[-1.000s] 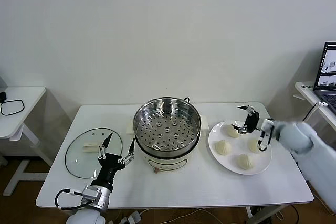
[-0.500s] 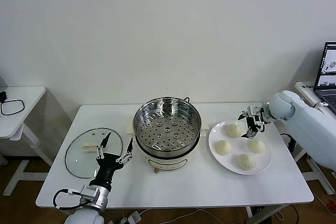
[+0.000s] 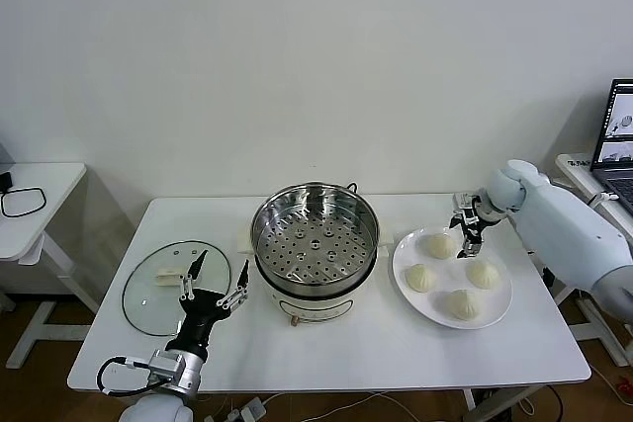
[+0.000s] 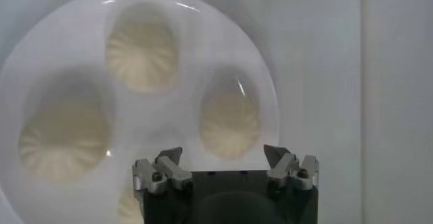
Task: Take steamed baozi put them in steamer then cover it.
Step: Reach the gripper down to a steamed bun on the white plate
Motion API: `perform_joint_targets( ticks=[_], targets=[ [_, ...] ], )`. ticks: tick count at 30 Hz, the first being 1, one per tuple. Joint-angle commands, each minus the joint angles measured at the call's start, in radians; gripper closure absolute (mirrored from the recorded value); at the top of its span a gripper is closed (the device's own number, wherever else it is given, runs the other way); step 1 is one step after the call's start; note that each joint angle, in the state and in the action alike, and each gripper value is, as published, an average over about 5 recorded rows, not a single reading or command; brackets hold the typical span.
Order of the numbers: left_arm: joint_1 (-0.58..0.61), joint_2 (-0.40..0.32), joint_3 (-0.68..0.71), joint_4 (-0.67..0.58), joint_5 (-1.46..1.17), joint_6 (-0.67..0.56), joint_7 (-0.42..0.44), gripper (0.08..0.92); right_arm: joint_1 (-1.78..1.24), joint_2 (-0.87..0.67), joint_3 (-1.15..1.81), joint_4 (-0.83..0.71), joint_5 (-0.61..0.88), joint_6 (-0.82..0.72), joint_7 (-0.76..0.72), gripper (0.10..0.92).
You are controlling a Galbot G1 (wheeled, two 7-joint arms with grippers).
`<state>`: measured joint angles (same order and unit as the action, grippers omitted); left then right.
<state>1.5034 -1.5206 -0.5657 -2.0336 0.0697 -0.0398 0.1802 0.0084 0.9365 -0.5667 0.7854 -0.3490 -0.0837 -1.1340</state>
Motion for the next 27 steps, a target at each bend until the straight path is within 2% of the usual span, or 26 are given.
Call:
perform_joint_targets(
  ticks=[1, 18, 27],
  targets=[
    [0.0, -0.001, -0.003, 0.003, 0.0, -0.003, 0.002, 0.177, 0.019, 0.075, -0.004, -0.108, -0.046, 0.011, 0.005, 0.203],
    [-0.004, -0.003, -0.005, 0.016, 0.001, -0.007, 0.002, 0.177, -0.011, 0.11, 0.019, -0.134, -0.077, 0.024, 0.043, 0.204],
    [-0.005, -0.008, -0.001, 0.016, 0.002, -0.008, -0.001, 0.177, -0.011, 0.107, 0.019, -0.132, -0.079, 0.023, 0.053, 0.276]
  ],
)
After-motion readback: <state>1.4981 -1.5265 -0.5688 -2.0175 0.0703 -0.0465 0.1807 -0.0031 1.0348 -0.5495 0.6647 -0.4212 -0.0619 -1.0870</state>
